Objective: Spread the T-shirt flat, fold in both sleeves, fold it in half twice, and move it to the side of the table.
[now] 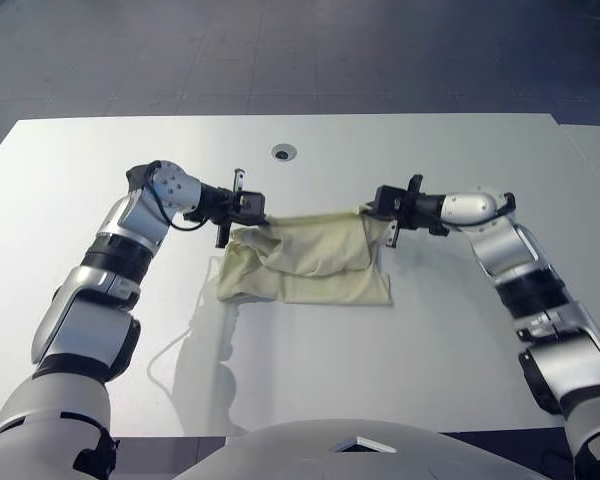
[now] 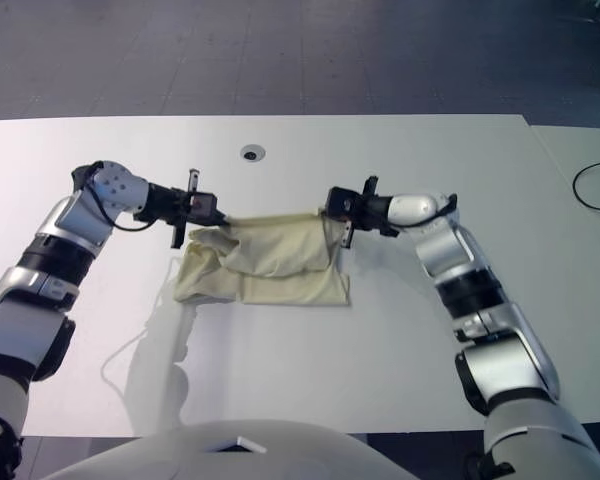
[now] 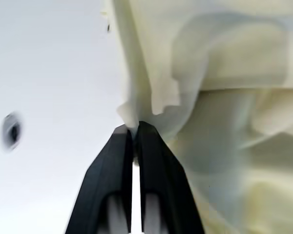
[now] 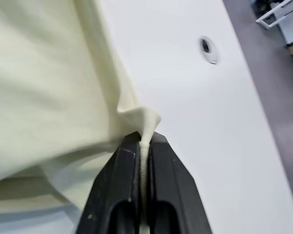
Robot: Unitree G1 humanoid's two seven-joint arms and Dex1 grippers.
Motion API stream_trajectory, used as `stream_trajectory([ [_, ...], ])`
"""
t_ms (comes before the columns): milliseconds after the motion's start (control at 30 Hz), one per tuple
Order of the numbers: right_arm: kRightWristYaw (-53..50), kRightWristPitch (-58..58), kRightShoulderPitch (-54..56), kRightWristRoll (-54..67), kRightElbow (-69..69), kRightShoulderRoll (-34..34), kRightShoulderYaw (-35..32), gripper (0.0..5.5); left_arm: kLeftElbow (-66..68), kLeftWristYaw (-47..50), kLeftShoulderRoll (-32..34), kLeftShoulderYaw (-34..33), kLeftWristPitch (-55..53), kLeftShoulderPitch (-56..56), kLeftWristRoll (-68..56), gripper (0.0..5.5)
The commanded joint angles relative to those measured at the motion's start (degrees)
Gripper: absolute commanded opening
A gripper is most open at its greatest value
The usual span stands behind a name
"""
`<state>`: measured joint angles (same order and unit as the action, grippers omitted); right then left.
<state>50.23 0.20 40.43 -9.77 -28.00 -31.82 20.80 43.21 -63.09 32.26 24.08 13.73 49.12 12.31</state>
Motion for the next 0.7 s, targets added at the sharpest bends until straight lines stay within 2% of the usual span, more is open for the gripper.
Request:
stream_trajectory([
  [33,-6.01,-8.07,14.81,-4.83,-21.29,5.57,1.15,0.02,13.06,10.13,-3.77,-0.44,-1.12,9.12,4.66,0.00],
  [167,-11.46,-12.71,24.64,-7.52,-36.34,9.24,0.93,0.02,22.54,19.47,-6.37,-0.81,-2.54,15.73,7.22,0.00],
  [300,-19.88,-12.13,32.06,-10.00,-45.64,11.10,0.08,0.02,29.51,28.93,-7.54,-0.89,-3.34,22.24,10.06,0.00],
  [700,-39.42,-7.59,42.19,-13.99,-50.53,10.90,-3.15,0.01,34.95,45.60,-9.39,-1.68,-6.44,32.69,14.98,0.00],
])
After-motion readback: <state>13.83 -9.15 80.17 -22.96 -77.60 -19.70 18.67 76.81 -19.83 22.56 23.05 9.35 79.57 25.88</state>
